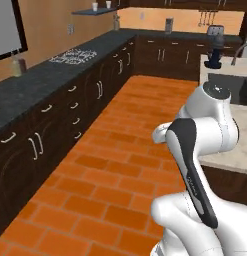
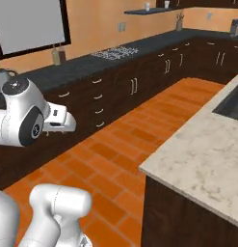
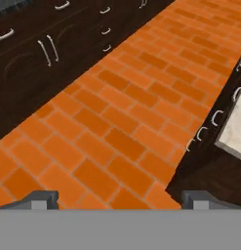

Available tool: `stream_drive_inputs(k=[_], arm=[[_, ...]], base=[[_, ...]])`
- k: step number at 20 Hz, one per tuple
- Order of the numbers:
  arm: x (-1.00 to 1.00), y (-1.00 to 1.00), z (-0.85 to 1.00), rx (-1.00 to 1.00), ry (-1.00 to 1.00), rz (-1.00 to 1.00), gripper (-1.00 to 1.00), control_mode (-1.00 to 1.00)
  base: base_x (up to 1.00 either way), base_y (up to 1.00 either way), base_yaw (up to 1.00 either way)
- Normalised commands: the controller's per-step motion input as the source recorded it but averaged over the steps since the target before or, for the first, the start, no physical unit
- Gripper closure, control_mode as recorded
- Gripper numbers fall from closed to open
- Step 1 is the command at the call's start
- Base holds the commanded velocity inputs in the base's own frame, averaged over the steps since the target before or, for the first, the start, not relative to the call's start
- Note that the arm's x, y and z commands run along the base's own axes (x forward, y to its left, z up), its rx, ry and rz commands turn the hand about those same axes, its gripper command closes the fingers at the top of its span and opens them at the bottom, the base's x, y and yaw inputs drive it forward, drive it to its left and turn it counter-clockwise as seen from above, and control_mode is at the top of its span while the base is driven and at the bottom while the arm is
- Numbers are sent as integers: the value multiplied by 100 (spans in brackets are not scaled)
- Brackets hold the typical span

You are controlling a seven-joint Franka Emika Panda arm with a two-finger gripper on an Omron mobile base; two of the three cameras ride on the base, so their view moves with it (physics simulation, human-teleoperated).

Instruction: Navigate to the sink.

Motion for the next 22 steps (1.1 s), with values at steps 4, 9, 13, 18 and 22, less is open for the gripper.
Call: stream_drive_inputs(k=[4, 9, 13, 18, 22], arm=[[0, 0, 0, 0, 0, 0, -100, 100], [0, 0, 0, 0, 0, 0, -100, 100], [0, 0, 0, 0, 0, 0, -100, 100], [0, 0, 0, 0, 0, 0, -100, 100], [0, 0, 0, 0, 0, 0, -100, 100]], base=[[76, 92, -66], [78, 91, -66], [83, 91, -65], [87, 83, -61], [94, 76, -59]])
